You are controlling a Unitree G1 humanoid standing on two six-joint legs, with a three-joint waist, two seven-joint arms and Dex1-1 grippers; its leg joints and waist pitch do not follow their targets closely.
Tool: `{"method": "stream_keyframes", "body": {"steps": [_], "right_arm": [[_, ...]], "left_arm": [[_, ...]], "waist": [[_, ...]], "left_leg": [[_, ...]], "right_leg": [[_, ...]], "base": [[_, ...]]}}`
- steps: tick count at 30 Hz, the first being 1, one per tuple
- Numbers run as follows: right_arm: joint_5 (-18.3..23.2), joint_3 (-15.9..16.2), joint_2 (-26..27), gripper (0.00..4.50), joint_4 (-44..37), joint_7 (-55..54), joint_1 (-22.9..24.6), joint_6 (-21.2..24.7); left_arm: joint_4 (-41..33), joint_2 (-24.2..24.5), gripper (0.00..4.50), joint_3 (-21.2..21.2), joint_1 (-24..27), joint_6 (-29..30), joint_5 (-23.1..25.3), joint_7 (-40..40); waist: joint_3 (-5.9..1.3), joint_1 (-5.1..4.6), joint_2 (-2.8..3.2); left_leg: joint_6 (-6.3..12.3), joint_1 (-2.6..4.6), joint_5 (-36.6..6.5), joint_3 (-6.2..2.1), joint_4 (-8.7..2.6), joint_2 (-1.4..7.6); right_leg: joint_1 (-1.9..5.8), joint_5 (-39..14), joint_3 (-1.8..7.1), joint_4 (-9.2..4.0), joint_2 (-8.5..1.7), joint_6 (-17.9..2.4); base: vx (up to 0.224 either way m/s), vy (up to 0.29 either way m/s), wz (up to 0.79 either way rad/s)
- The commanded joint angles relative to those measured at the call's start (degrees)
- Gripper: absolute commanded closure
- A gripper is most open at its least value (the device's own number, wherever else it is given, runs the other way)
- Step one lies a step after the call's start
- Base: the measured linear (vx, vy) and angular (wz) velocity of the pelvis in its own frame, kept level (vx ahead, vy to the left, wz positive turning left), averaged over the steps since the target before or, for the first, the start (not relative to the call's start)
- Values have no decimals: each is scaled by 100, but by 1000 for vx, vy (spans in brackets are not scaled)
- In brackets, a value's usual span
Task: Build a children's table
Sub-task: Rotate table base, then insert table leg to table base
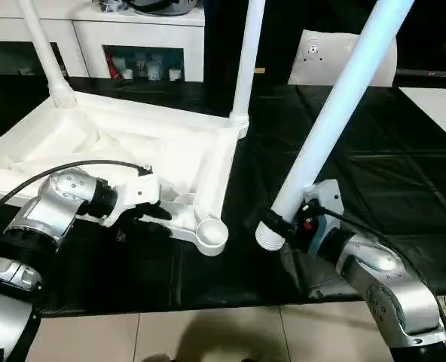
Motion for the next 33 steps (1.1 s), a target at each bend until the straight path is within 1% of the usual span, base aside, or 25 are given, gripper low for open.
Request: {"method": "stream_keyframes", "body": {"steps": [1, 2, 3, 8, 12, 13, 14, 15, 16, 17, 18, 19, 20, 21, 22, 23, 24, 25, 26, 27, 28, 29, 31, 32, 33], "right_arm": [[13, 7, -63, 260, -172, 50, -10, 9], [12, 14, -72, 260, -172, 63, -9, 12], [8, 22, -82, 260, -174, 74, -6, 12], [14, 24, -95, 260, -188, 84, -42, 42], [37, -21, -55, 260, -169, 38, -152, 98], [63, -57, -7, 260, -166, -35, -230, 161], [45, -60, 6, 260, -162, -72, -284, 170], [29, -60, 12, 260, -156, -96, -323, 172], [32, -57, 15, 260, -145, -108, -388, 207], [40, -62, 24, 260, -134, -120, -440, 235], [70, -99, 74, 260, -99, -176, -543, 278], [103, -131, 113, 260, -70, -207, -612, 307], [124, -154, 140, 260, -45, -230, -662, 323], [134, -166, 154, 260, -25, -238, -691, 330], [138, -188, 189, 260, 74, -279, -806, 377], [132, -189, 197, 260, 108, -284, -843, 391], [130, -188, 200, 260, 126, -285, -862, 400], [140, -174, 208, 260, 206, -267, -946, 453], [119, -140, 192, 260, 253, -224, -991, 427], [103, -115, 179, 260, 285, -193, -1021, 403], [68, -93, 175, 260, 336, -171, -1057, 359], [44, -79, 177, 260, 393, -159, -1095, 334], [-5, -51, 168, 260, 473, -134, -1135, 272], [-64, -3, 143, 260, 614, -74, -1198, 164], [-66, -1, 141, 260, 620, -71, -1200, 160]], "left_arm": [[62, -46, 338, -91, -129, -59, 63, -78], [89, -59, 358, -96, -137, -80, 75, -99], [113, -75, 358, -103, -141, -99, 89, -110], [296, -213, 401, -116, -182, -186, 250, -76], [376, -222, 417, -278, -132, -238, 514, 49], [347, -247, 423, -294, -95, -96, 545, 103], [316, -268, 427, -304, -70, 18, 570, 129], [301, -282, 429, -311, -56, 91, 591, 145], [257, -327, 430, -297, -28, 289, 588, 151], [211, -373, 434, -273, -4, 456, 563, 156], [70, -495, 439, -192, 60, 797, 443, 205], [-40, -600, 442, -113, 100, 1058, 325, 261], [-118, -680, 442, -58, 127, 1218, 250, 321], [-148, -725, 446, -29, 134, 1292, 215, 357], [-222, -901, 448, 42, 193, 1362, 115, 501], [-232, -959, 450, 59, 209, 1392, 105, 565], [-230, -985, 450, 63, 218, 1397, 109, 598], [-205, -1090, 450, 54, 259, 1386, 172, 751], [-190, -1151, 450, 68, 282, 1404, 217, 902], [-183, -1190, 450, 82, 296, 1424, 245, 1002], [-244, -1257, 450, 152, 322, 1590, 225, 1122], [-331, -1330, 450, 233, 349, 1772, 189, 1235], [-433, -1397, 450, 296, 390, 1868, 165, 1331], [-533, -1441, 450, 297, 451, 1824, 175, 1417], [-535, -1442, 450, 295, 454, 1817, 177, 1419]], "waist": [[-354, 27, 147], [-355, 29, 135], [-358, 40, 149], [-363, 67, 149], [-354, 76, 152], [-344, 69, 152], [-340, 59, 146], [-330, 51, 154], [-329, 49, 146], [-315, 47, 153], [-304, 35, 141], [-301, 39, 144], [-304, 39, 131], [-304, 45, 123], [-321, 48, 120], [-320, 49, 128], [-327, 44, 127], [-335, 38, 108], [-338, 36, 112], [-334, 38, 111], [-332, 34, 101], [-327, 40, 106], [-320, 28, 104], [-318, 17, 86], [-322, 2, 88]], "left_leg": [[-195, 73, -834, -243, -518, 564], [-195, 76, -835, -239, -518, 567], [-197, 76, -808, -240, -516, 569], [-192, 76, -766, -236, -516, 572], [-173, 71, -791, -243, -523, 574], [-193, 83, -865, -242, -531, 578], [-212, 84, -942, -245, -537, 573], [-247, 89, -1016, -254, -547, 581], [-250, 91, -1045, -250, -540, 576], [-262, 98, -1093, -249, -539, 575], [-281, 105, -1139, -248, -548, 581], [-274, 119, -1196, -252, -540, 574], [-274, 126, -1189, -251, -539, 580], [-233, 115, -1140, -248, -529, 567], [-194, 99, -998, -243, -522, 566], [-167, 100, -941, -238, -520, 566], [-154, 92, -919, -239, -518, 564], [-109, 77, -832, -237, -515, 553], [-89, 75, -806, -236, -513, 552], [-49, 72, -813, -228, -502, 543], [-48, 77, -824, -223, -502, 546], [-42, 82, -849, -231, -508, 552], [-50, 83, -923, -236, -507, 552], [-45, 75, -937, -239, -514, 551], [-36, 68, -931, -242, -509, 545]], "right_leg": [[289, -618, 427, -353, -689, -1427], [287, -617, 428, -354, -688, -1430], [290, -571, 429, -346, -694, -1443], [296, -465, 427, -335, -696, -1453], [298, -568, 430, -351, -698, -1416], [287, -686, 428, -362, -696, -1398], [295, -845, 427, -373, -700, -1382], [287, -1059, 430, -388, -706, -1341], [284, -1163, 435, -406, -713, -1318], [277, -1346, 443, -427, -722, -1292], [275, -1431, 446, -424, -721, -1284], [269, -1627, 448, -453, -728, -1254], [269, -1673, 449, -452, -736, -1251], [266, -1744, 449, -472, -731, -1230], [281, -1661, 450, -459, -731, -1218], [266, -1579, 443, -460, -712, -1224], [277, -1518, 441, -446, -710, -1236], [290, -1406, 435, -433, -698, -1242], [293, -1376, 434, -435, -699, -1243], [290, -1423, 437, -458, -704, -1226], [286, -1459, 436, -456, -699, -1213], [282, -1573, 432, -471, -703, -1176], [273, -1744, 426, -488, -703, -1141], [277, -1803, 424, -495, -703, -1125], [274, -1839, 423, -496, -699, -1106]], "base": [[0, 0, 0], [0, 0, 0], [0, 0, 0], [0, 0, 0], [0, 0, 0], [0, 0, 0], [0, 0, 0], [0, 0, 0], [0, 0, 0], [0, 0, 0], [0, 0, 0], [0, 0, 0], [0, 0, 0], [0, 0, 0], [0, 0, 0], [0, 0, 0], [0, 0, 0], [0, 0, 0], [0, 0, 0], [0, 0, 0], [0, 0, 0], [0, 0, 0], [0, 0, 0], [0, 0, 0], [0, 0, 0]]}}
